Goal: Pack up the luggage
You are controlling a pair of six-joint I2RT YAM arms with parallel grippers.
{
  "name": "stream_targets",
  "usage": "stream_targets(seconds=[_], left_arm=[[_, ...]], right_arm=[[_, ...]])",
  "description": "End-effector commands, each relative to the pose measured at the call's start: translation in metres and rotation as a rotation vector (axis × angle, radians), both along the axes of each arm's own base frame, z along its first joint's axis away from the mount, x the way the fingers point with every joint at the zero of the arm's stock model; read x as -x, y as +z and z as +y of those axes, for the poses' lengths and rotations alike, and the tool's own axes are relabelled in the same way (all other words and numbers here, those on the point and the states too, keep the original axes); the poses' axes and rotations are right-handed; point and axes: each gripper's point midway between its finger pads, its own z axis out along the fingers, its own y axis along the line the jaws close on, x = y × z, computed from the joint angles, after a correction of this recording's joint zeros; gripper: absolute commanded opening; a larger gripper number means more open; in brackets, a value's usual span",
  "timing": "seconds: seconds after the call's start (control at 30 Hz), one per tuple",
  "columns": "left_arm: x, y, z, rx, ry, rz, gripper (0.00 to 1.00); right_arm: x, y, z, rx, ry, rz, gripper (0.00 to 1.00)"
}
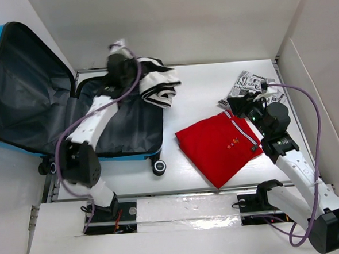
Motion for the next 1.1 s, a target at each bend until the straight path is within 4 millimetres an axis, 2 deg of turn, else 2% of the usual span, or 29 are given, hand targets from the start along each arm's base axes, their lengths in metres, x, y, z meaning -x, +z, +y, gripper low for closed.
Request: stream_targets(seconds=[0.0, 0.03, 0.07, 0.1, 0.13, 0.17, 0.2, 0.3, 0.43, 0.53, 0.57, 0.63, 0.67, 0.73, 0.77, 0.83, 0.93, 0.97, 1.0, 1.03, 1.07], left_arm=[[0.019, -0.011, 0.047, 0.079, 0.041, -0.023, 0.00], [0.024, -0.020, 0.060, 0.106, 0.072, -0.001, 0.00], [0.030, -0.014, 0.088, 0.129, 0.118, -0.022, 0.00], [0.042, -0.048, 0.101, 0.131, 0.145, 0.040, 0.00], [0.045, -0.055, 0.114, 0.144, 0.176, 0.037, 0.00], [0.047, -0.060, 0.139, 0.160, 0.233, 0.045, 0.00], [0.055, -0.086, 0.150, 0.156, 0.260, 0.097, 0.00], [0.067, -0.133, 0.179, 0.160, 0.356, 0.208, 0.00], [0.086, -0.171, 0.190, 0.165, 0.434, 0.304, 0.00], [0.099, -0.175, 0.203, 0.139, 0.518, 0.315, 0.00], [0.102, -0.164, 0.214, 0.123, 0.573, 0.281, 0.00], [0.110, -0.157, 0.225, 0.105, 0.639, 0.270, 0.00], [0.114, -0.141, 0.234, 0.098, 0.682, 0.219, 0.00], [0.122, -0.133, 0.242, 0.086, 0.723, 0.194, 0.00], [0.126, -0.122, 0.249, 0.082, 0.758, 0.160, 0.00], [0.129, -0.119, 0.253, 0.075, 0.782, 0.149, 0.00], [0.123, -0.127, 0.247, 0.071, 0.746, 0.175, 0.00], [0.120, -0.147, 0.241, 0.063, 0.714, 0.243, 0.16], [0.112, -0.147, 0.239, 0.064, 0.706, 0.264, 0.22], [0.115, -0.159, 0.238, 0.051, 0.707, 0.324, 0.29], [0.115, -0.172, 0.236, 0.044, 0.701, 0.368, 0.42]], right_arm=[[-0.002, 0.015, -0.002, 0.005, -0.011, -0.057, 0.24], [-0.002, 0.014, -0.002, 0.008, -0.012, -0.057, 0.25], [-0.001, 0.015, -0.003, 0.006, -0.018, -0.058, 0.25], [-0.001, 0.014, -0.004, 0.007, -0.020, -0.058, 0.25], [-0.001, 0.016, -0.003, 0.007, -0.017, -0.061, 0.25], [0.000, 0.016, -0.002, 0.007, -0.012, -0.060, 0.25], [0.000, 0.015, -0.002, 0.010, -0.009, -0.060, 0.25], [0.001, 0.017, -0.002, 0.013, -0.008, -0.062, 0.26], [0.000, 0.016, -0.002, 0.017, -0.010, -0.059, 0.29], [0.000, 0.015, -0.001, 0.023, -0.001, -0.053, 0.30], [0.000, 0.015, -0.001, 0.023, -0.001, -0.053, 0.30], [0.000, 0.015, -0.001, 0.025, 0.001, -0.054, 0.31], [0.000, 0.015, 0.000, 0.024, 0.003, -0.052, 0.31], [0.000, 0.015, 0.000, 0.024, 0.003, -0.052, 0.31], [0.001, 0.015, 0.003, 0.025, 0.012, -0.053, 0.31], [0.001, 0.016, 0.002, 0.025, 0.010, -0.053, 0.32], [0.001, 0.016, 0.003, 0.025, 0.013, -0.054, 0.33], [0.001, 0.015, 0.003, 0.027, 0.015, -0.052, 0.34], [0.000, 0.015, 0.004, 0.027, 0.016, -0.050, 0.36], [0.000, 0.014, 0.004, 0.029, 0.018, -0.050, 0.39], [0.000, 0.014, 0.004, 0.028, 0.016, -0.047, 0.41]])
